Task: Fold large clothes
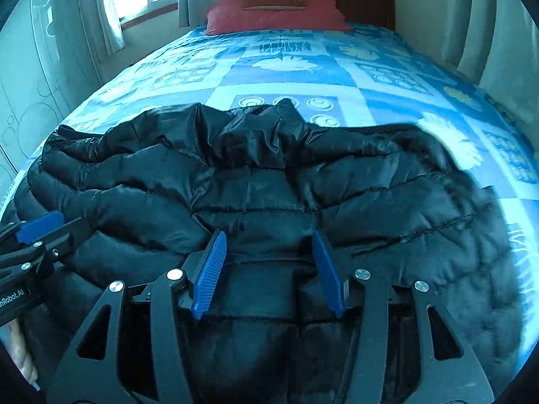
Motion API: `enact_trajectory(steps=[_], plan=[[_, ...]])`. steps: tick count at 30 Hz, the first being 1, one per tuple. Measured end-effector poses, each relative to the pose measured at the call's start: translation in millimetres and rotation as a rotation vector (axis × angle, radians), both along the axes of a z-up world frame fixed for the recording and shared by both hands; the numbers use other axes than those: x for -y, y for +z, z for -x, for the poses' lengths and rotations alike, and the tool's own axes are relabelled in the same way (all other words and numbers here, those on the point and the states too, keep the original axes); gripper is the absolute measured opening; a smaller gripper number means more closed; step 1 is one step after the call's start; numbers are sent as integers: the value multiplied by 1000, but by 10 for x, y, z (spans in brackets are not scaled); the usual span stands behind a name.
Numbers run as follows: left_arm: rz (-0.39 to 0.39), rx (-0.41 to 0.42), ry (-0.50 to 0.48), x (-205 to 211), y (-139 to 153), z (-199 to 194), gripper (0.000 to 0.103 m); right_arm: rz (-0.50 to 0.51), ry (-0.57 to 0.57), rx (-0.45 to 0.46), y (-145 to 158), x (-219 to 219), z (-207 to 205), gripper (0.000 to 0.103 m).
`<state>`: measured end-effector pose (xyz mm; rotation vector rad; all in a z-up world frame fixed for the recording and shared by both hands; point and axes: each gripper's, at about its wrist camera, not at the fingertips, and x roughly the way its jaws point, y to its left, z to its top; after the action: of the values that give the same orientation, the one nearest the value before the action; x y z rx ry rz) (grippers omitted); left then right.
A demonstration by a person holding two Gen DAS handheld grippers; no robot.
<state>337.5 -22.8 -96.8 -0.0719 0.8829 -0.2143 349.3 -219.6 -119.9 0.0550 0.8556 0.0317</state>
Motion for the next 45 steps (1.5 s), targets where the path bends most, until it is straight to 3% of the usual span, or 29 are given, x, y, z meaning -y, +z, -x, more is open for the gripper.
enact_trajectory(steps=[2,4,6,9,12,18,21,23,25,27,31,33,34,36,39,42,45], plan=[[46,46,7,-85,113,227,64,-19,-19,27,81,43,294,53],[43,26,29,-156,27,343,64,1,-37,2,-58,26,392,57],[-3,4,5,-112,-213,316,64,30,-36,34,-243,-16,425,58],[-68,40,-1,-29,-164,393,64,18,-39,26,-146,6,488,58],[8,22,18,-184,-20,568,64,-33,-65,34,9,162,751,58],[86,25,181,-794,125,1141,64,-43,-208,57,143,738,1394,61],[105,25,288,-1115,108,1474,65,-50,-309,61,139,1093,1707,68],[109,23,363,-1315,61,1659,75,-66,-355,46,69,1268,1825,71],[112,12,450,-1495,-16,1799,77,-131,-392,-1,-91,1443,1895,71],[187,-39,510,-1661,-174,1876,79,-200,-392,-23,-210,1517,1896,71],[415,-102,497,-1788,-419,1783,80,-317,-398,-35,-389,1507,1832,75],[454,-96,474,-1747,-463,1706,80,-322,-403,-39,-409,1485,1814,74],[439,-84,465,-1728,-468,1671,78,-322,-405,-37,-421,1470,1810,68],[419,-75,447,-1662,-458,1618,54,-311,-399,-26,-401,1424,1823,56],[394,-59,445,-1523,-398,1622,34,-309,-380,-8,-343,1395,1854,36],[369,-41,439,-1475,-325,1702,27,-332,-370,10,-284,1391,1916,25],[365,-35,440,-1483,-266,1783,23,-349,-370,15,-246,1383,2007,21]])
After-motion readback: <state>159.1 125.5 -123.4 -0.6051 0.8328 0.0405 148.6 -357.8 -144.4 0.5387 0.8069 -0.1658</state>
